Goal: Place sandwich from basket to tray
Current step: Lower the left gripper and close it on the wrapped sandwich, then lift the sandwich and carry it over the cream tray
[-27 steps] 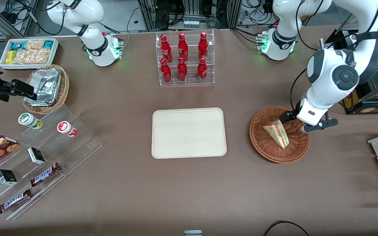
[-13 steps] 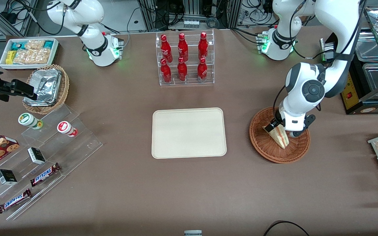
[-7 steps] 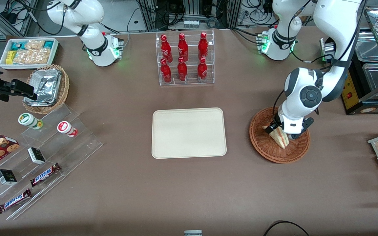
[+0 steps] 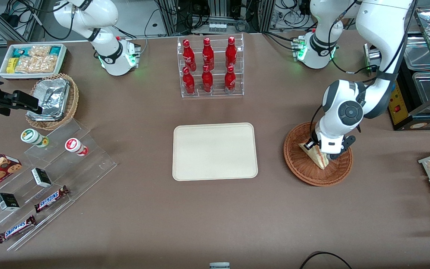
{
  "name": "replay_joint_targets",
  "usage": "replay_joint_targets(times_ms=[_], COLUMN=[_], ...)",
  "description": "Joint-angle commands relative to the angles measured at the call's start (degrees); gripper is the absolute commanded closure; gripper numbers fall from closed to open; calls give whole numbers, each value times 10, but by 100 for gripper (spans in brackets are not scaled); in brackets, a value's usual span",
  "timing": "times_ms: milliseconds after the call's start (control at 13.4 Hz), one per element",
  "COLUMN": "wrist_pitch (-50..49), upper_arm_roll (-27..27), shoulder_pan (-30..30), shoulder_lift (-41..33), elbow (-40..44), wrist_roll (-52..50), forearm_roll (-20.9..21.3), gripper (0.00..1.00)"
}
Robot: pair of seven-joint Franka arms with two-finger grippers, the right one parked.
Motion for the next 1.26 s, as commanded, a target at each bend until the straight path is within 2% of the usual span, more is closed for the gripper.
replay_joint_targets(times_ms=[0, 223, 372, 669, 967, 1190], wrist_pitch=[-11, -126, -172, -174, -171, -174], upper_arm_roll=[-1, -7, -7, -7, -7, -7], shoulder_pan=[1, -8, -35, -111, -209, -271], shoulder_lift=[-3, -3, -2, 15, 83, 156], elbow=[16, 99, 136, 169, 252, 332], wrist_roll=[-5, -3, -3, -5, -3, 42], forearm_roll=[14, 13, 13, 10, 9, 4], gripper=[100, 100, 100, 100, 100, 100])
